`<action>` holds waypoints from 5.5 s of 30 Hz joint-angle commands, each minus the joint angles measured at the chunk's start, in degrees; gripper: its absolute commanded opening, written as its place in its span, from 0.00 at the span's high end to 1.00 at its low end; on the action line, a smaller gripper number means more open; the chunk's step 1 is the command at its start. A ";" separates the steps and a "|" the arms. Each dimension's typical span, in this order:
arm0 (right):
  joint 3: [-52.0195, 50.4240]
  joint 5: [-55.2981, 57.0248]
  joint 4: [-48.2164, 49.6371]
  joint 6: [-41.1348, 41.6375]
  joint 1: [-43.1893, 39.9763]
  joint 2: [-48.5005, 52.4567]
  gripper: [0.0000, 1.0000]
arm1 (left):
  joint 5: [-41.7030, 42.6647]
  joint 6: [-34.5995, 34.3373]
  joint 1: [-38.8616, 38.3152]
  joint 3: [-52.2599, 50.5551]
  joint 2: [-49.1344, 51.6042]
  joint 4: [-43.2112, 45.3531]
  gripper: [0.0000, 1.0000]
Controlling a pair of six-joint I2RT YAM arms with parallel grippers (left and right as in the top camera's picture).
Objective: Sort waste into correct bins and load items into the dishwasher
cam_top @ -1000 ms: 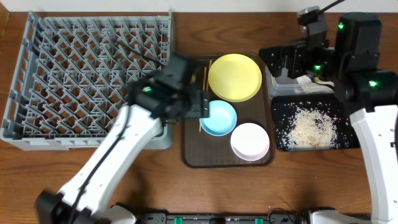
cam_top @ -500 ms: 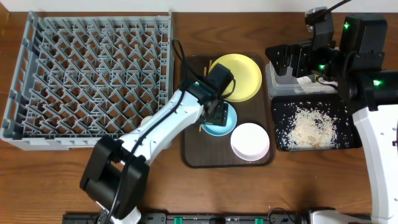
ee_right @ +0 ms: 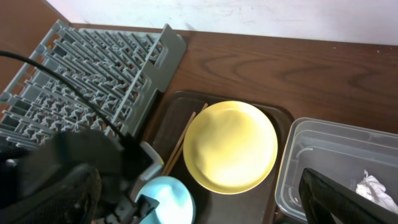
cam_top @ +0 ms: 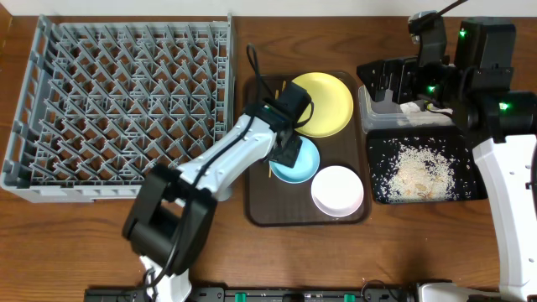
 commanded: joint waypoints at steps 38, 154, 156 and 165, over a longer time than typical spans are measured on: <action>0.59 0.15 -0.33 0.55 -0.31 0.11 0.01 | 10.91 -20.65 1.07 0.31 3.32 6.60 0.74; 0.59 0.15 -0.35 0.55 -0.31 0.11 0.01 | -70.53 5.18 12.92 -13.38 -6.43 20.85 0.93; 0.59 0.15 -0.35 0.55 -0.31 0.11 0.01 | -70.53 5.18 12.90 -13.38 -6.43 20.94 0.92; 0.59 0.15 -0.35 0.55 -0.31 0.11 0.01 | -79.12 5.20 10.60 -13.38 -6.43 21.46 0.93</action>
